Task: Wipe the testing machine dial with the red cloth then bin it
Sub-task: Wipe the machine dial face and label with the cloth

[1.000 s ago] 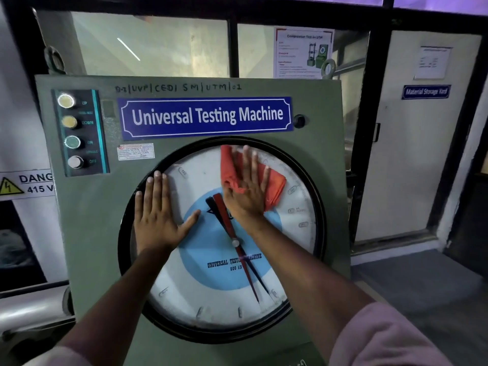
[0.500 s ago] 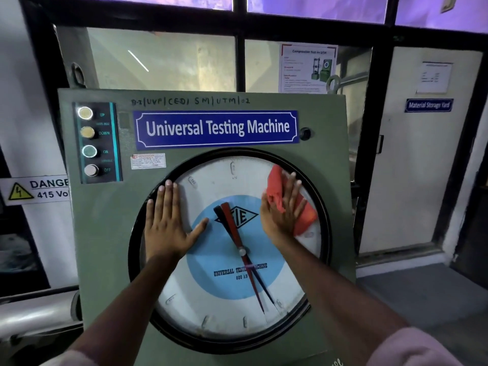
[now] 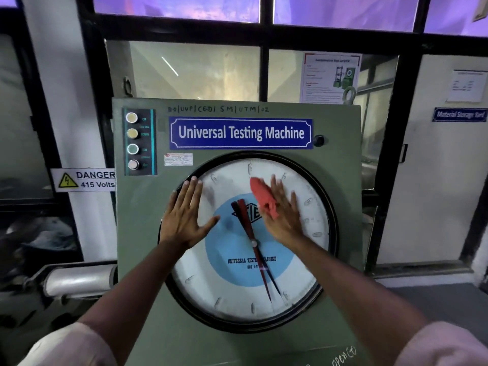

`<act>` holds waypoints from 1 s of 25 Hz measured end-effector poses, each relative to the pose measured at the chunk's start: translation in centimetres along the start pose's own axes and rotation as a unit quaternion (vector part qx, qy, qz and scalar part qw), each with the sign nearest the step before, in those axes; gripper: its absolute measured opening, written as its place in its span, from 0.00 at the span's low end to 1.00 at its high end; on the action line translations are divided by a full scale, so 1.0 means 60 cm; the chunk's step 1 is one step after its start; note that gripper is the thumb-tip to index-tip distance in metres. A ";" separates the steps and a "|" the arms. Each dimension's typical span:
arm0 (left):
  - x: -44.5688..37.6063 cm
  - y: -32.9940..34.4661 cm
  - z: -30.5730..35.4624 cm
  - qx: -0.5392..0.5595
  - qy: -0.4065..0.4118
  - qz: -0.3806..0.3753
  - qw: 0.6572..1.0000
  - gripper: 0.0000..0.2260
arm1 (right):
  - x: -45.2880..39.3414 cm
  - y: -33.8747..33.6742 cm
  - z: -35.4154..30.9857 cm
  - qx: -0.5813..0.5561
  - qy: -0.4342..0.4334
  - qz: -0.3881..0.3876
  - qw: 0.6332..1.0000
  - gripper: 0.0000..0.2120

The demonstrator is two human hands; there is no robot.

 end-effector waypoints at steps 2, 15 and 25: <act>-0.005 -0.050 0.007 -0.001 -0.001 -0.002 1.000 0.48 | -0.033 -0.063 -0.019 -0.021 -0.001 0.026 0.999 0.31; 0.195 -0.297 -0.205 -0.134 -0.159 -0.034 0.977 0.44 | -0.067 -0.039 -0.394 -0.082 -0.162 -0.074 0.981 0.31; 0.609 -0.483 -0.580 -0.242 -0.314 -0.084 0.914 0.47 | 0.118 0.236 -0.948 -0.218 -0.274 -0.195 0.916 0.32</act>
Point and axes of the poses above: each hand's wrist, its own x-axis away from the middle knuckle, its own y-axis out of the palm, z = x × y, the point moved 3 cm from there along -x, towards the middle knuckle, and after that the axes turned 9 degrees about -x, right-handed, at the moved point
